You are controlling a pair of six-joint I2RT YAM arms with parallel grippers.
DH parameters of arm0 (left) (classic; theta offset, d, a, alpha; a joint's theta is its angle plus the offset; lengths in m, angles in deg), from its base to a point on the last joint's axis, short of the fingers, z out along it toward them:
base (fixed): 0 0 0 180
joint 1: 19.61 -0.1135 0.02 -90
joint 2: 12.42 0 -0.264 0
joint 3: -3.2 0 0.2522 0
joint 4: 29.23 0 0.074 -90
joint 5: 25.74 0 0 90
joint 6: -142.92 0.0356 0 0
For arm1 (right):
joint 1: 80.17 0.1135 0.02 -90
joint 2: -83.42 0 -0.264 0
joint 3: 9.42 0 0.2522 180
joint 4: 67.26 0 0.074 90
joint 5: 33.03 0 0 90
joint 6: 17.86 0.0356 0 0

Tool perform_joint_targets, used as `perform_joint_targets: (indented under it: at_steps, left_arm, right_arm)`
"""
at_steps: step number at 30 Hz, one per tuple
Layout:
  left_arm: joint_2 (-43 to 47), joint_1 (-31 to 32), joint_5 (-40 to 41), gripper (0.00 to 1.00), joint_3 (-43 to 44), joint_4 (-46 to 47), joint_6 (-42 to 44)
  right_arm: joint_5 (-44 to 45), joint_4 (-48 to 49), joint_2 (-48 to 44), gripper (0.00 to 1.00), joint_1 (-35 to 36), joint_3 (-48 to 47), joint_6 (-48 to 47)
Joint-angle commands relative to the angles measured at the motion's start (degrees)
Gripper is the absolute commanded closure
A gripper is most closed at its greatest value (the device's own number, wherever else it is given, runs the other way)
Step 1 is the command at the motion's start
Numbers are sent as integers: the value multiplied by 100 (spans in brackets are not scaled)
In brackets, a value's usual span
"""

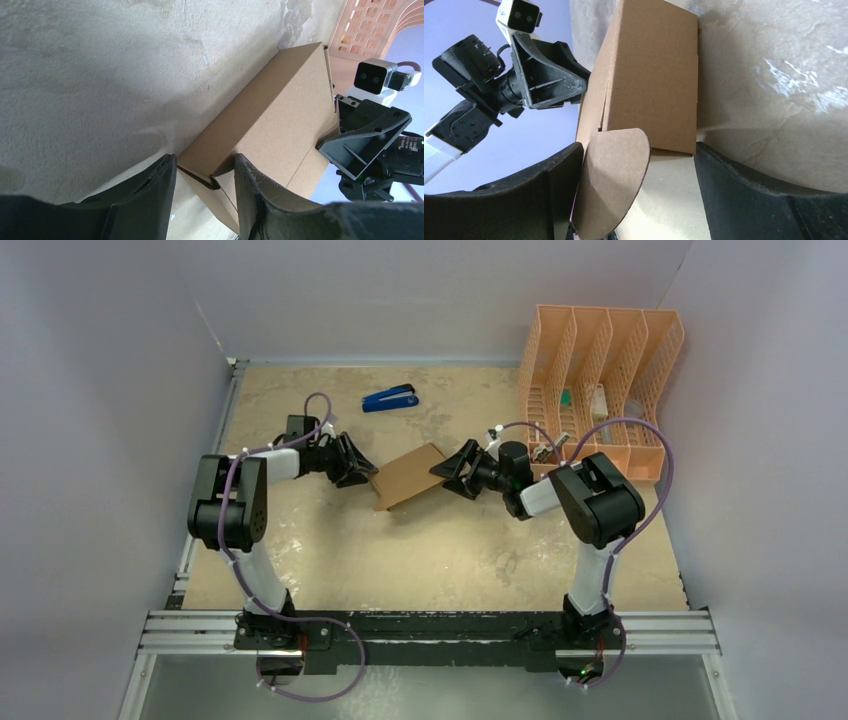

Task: Fold the paper box

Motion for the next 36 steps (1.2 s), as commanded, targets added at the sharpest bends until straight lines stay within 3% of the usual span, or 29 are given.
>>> perform_joint_targets:
  at_steps: [1, 10, 20, 29, 36]
  left_arm:
    - [-328, 3, 582, 56, -268, -408, 241]
    - [-326, 148, 425, 57, -227, -560, 221]
    - [-21, 860, 785, 54, -235, -865, 268]
    - [2, 1387, 919, 53, -245, -761, 116]
    - [-120, 1668, 1532, 52, 263, -969, -32]
  right_arm:
    - [158, 554, 127, 18, 95, -274, 229]
    - [131, 552, -232, 26, 123, -480, 636]
    - [752, -2948, -1663, 27, 171, -923, -37]
    - [1030, -4116, -1954, 24, 376, -1396, -165]
    - [1497, -5243, -1936, 24, 595, -1940, -405]
